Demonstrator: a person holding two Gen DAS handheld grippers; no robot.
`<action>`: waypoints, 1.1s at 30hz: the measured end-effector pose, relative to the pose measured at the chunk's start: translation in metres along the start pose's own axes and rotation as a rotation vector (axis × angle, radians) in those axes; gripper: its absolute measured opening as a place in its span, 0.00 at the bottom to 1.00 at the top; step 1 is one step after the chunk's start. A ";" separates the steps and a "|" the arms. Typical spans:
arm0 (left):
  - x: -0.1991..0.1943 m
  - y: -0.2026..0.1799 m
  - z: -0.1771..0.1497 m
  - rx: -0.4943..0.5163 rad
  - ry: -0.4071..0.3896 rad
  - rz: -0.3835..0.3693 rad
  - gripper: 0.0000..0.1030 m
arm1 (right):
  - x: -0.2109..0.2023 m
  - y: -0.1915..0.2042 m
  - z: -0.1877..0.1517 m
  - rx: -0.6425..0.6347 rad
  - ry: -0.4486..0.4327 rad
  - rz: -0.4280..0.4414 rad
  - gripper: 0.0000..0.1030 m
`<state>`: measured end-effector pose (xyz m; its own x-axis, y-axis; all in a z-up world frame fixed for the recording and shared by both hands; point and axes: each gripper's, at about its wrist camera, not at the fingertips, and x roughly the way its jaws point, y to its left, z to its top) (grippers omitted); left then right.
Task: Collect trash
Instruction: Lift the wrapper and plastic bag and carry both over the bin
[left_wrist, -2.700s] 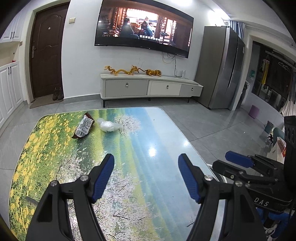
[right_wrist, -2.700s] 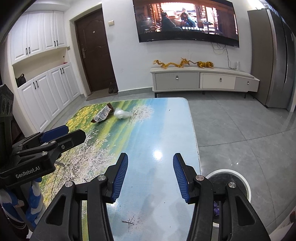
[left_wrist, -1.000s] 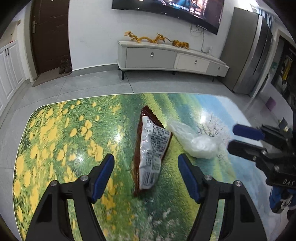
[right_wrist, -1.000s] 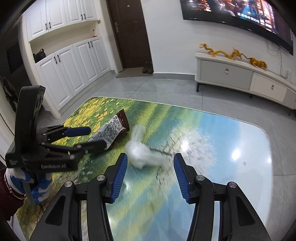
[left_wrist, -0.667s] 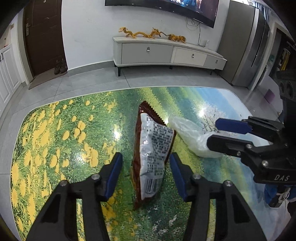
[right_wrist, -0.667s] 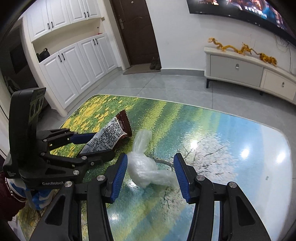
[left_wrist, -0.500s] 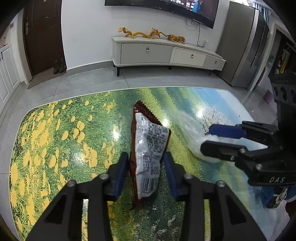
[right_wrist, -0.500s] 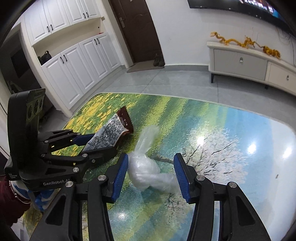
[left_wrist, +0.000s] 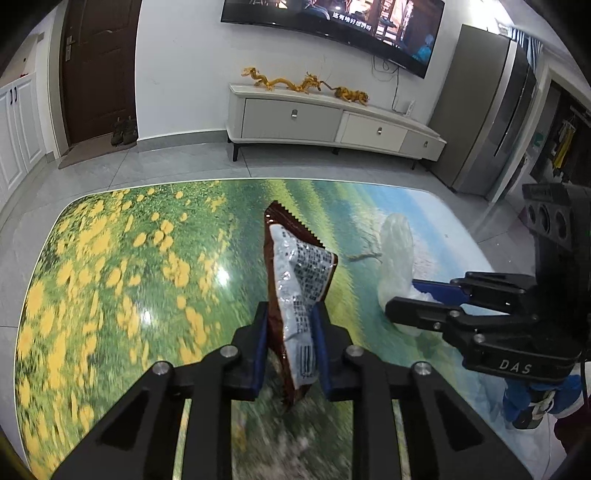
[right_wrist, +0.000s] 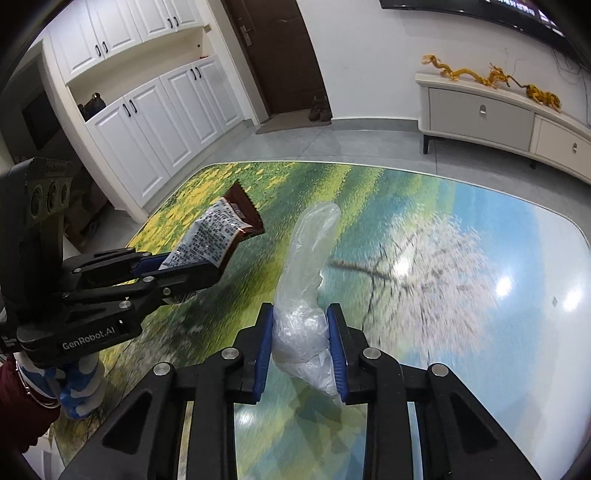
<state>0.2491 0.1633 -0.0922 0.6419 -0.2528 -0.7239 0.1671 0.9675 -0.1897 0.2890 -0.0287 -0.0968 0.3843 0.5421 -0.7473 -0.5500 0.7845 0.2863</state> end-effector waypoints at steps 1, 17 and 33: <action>-0.004 -0.002 -0.002 0.000 -0.005 -0.005 0.20 | -0.005 0.001 -0.003 0.004 -0.004 -0.002 0.27; -0.090 -0.081 -0.046 0.069 -0.067 -0.144 0.20 | -0.132 0.016 -0.084 0.127 -0.111 -0.115 0.27; -0.162 -0.176 -0.069 0.169 -0.151 -0.214 0.20 | -0.254 0.021 -0.167 0.194 -0.263 -0.240 0.27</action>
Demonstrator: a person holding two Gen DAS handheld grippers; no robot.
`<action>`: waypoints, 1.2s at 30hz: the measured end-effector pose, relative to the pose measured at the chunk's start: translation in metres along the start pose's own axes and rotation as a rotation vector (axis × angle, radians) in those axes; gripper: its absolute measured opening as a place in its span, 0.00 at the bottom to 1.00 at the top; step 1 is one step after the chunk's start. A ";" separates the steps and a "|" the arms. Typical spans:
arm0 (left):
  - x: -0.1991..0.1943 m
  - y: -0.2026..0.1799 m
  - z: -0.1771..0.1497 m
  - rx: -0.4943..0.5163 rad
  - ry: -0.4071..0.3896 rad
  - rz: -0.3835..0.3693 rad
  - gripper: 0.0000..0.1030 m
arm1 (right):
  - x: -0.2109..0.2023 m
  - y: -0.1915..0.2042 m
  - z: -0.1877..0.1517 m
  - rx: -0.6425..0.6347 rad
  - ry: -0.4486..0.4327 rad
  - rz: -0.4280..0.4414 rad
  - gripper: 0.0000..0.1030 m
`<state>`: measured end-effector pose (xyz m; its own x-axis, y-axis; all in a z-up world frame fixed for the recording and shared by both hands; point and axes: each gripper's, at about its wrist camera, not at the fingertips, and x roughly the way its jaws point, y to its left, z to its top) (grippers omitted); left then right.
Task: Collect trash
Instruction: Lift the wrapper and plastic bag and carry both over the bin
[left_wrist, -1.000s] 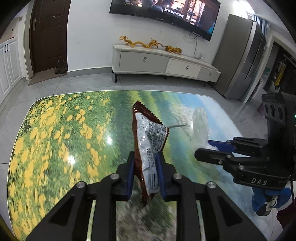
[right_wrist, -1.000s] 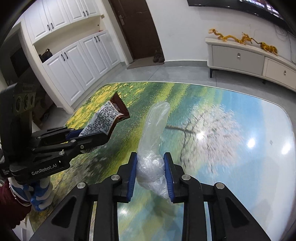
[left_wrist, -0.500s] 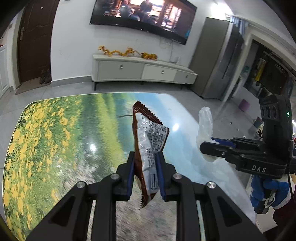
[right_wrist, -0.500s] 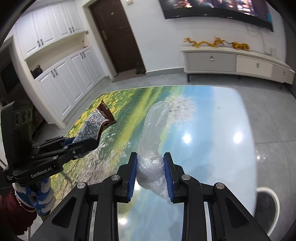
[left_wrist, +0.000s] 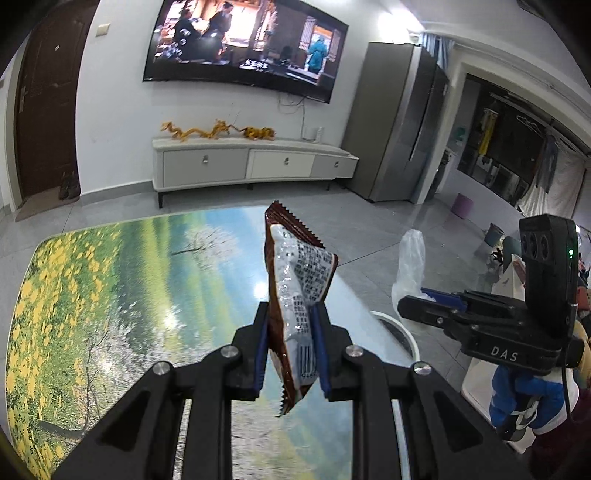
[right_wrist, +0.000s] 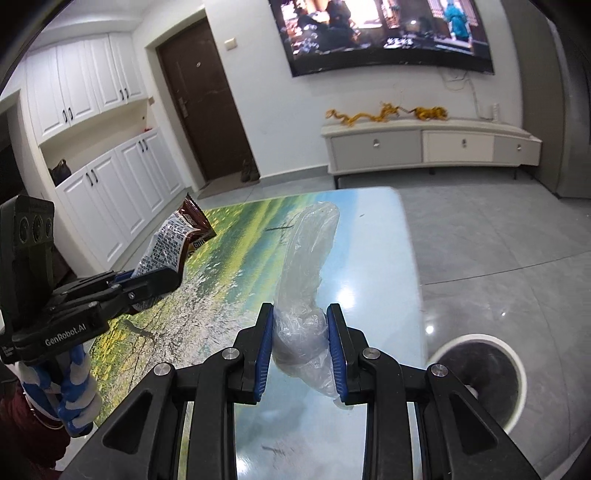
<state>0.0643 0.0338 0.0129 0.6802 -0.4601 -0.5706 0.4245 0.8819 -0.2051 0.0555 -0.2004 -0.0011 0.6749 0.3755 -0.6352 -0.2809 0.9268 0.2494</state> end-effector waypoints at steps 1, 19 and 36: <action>-0.001 -0.009 0.002 0.012 -0.002 -0.002 0.20 | -0.005 -0.002 -0.001 0.003 -0.008 -0.004 0.27; 0.027 -0.098 0.021 0.128 0.039 -0.047 0.20 | -0.070 -0.076 -0.024 0.105 -0.109 -0.126 0.27; 0.091 -0.171 0.020 0.277 0.149 -0.035 0.20 | -0.072 -0.134 -0.038 0.199 -0.119 -0.170 0.27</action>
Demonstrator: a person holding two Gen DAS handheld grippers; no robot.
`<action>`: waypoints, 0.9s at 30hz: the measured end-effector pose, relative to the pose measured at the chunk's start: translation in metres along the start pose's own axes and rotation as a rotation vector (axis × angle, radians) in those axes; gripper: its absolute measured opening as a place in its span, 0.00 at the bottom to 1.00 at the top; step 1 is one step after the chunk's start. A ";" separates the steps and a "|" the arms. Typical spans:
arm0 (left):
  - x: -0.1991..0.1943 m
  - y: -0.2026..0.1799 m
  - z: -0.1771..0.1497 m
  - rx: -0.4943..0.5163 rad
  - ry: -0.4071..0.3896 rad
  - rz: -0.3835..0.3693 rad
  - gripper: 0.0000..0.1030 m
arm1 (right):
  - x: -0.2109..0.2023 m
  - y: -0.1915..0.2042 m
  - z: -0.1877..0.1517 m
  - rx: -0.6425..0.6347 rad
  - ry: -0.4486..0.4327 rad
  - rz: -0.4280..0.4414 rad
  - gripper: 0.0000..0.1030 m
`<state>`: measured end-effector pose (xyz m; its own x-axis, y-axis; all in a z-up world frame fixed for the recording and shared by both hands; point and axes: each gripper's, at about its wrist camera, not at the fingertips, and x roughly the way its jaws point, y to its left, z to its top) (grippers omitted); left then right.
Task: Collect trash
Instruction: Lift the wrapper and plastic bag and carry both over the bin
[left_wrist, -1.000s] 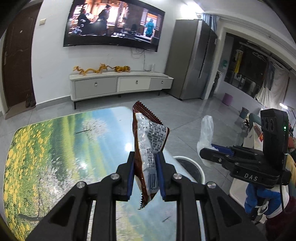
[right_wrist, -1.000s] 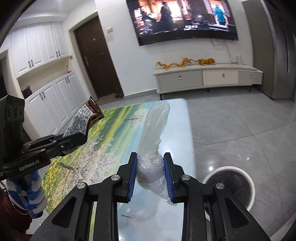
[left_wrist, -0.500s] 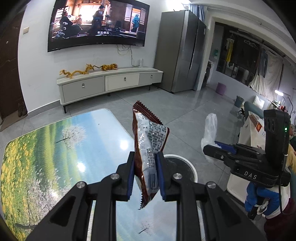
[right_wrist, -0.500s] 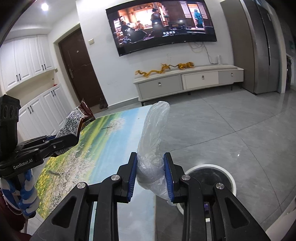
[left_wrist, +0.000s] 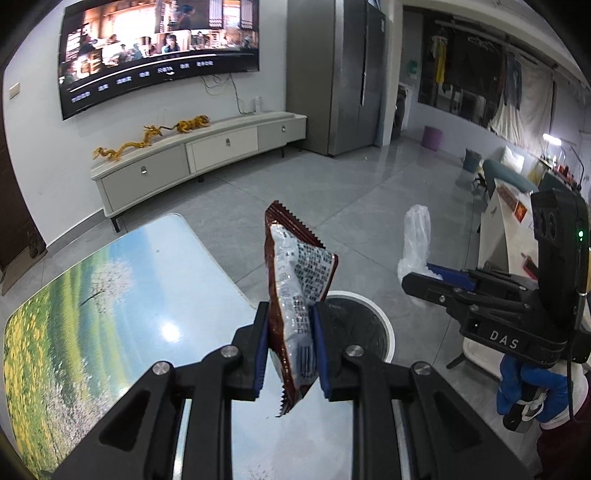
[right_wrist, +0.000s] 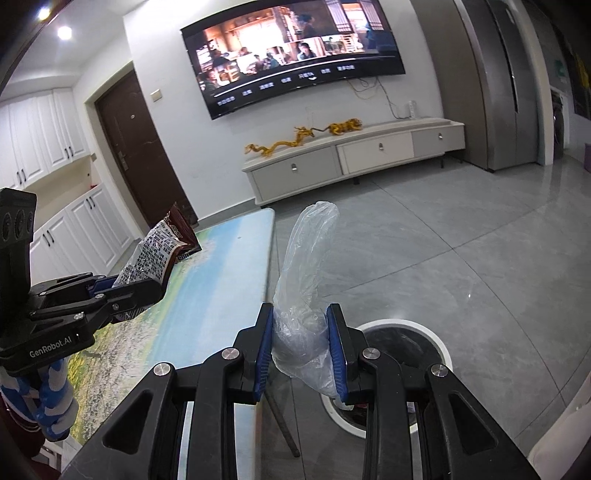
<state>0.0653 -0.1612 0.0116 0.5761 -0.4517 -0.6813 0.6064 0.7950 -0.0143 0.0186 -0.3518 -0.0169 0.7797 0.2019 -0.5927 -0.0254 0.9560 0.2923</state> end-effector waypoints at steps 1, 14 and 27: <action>0.006 -0.003 0.001 0.007 0.012 -0.002 0.20 | 0.002 -0.003 -0.001 0.005 0.002 -0.004 0.27; 0.088 -0.033 0.010 0.066 0.148 -0.046 0.20 | 0.041 -0.060 -0.014 0.106 0.081 -0.033 0.27; 0.166 -0.049 0.010 0.081 0.262 -0.097 0.21 | 0.087 -0.100 -0.025 0.200 0.162 -0.082 0.28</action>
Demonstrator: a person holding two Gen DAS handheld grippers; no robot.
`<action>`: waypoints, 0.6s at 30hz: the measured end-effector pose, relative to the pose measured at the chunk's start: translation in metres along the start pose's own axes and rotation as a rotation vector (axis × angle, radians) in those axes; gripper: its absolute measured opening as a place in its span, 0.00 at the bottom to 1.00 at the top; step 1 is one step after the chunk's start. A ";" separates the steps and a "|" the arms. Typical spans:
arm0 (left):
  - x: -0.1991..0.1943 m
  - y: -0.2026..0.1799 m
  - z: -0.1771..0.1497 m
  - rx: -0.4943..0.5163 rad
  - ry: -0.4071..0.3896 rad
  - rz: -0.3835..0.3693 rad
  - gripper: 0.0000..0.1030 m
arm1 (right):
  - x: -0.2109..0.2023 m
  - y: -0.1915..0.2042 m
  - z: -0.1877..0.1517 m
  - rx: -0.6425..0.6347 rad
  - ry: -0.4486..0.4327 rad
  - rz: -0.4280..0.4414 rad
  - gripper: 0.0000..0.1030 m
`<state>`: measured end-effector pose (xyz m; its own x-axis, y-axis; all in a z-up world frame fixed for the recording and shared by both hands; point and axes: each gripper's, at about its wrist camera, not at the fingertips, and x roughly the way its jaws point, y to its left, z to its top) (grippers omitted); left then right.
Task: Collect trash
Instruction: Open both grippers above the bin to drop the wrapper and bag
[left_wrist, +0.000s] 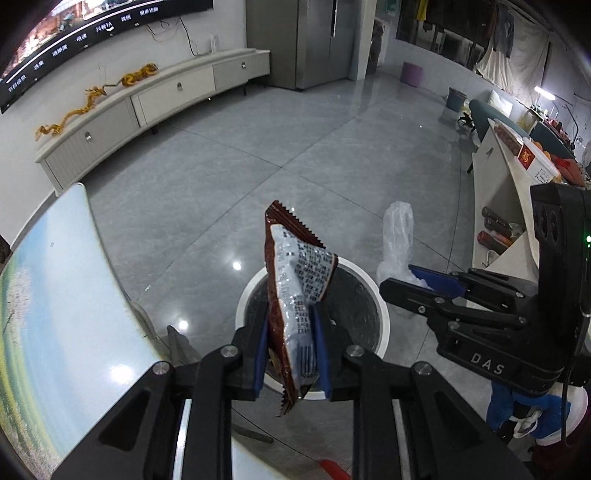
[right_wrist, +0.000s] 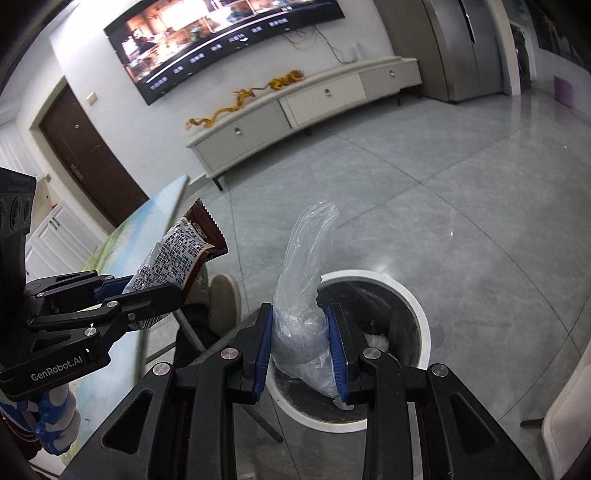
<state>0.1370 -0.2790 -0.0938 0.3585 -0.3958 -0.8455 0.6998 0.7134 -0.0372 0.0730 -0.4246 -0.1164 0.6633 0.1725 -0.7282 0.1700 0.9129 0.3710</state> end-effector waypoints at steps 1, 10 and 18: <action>0.004 -0.001 0.002 0.000 0.006 -0.004 0.22 | 0.004 -0.002 0.002 0.009 0.007 -0.005 0.28; 0.028 0.007 0.015 -0.052 0.040 -0.097 0.31 | 0.023 -0.019 -0.004 0.065 0.043 -0.051 0.33; 0.027 0.021 0.021 -0.132 0.026 -0.144 0.48 | 0.030 -0.026 0.000 0.080 0.049 -0.079 0.44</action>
<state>0.1741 -0.2862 -0.1061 0.2435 -0.4852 -0.8398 0.6549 0.7209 -0.2266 0.0887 -0.4433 -0.1482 0.6098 0.1211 -0.7832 0.2792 0.8921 0.3553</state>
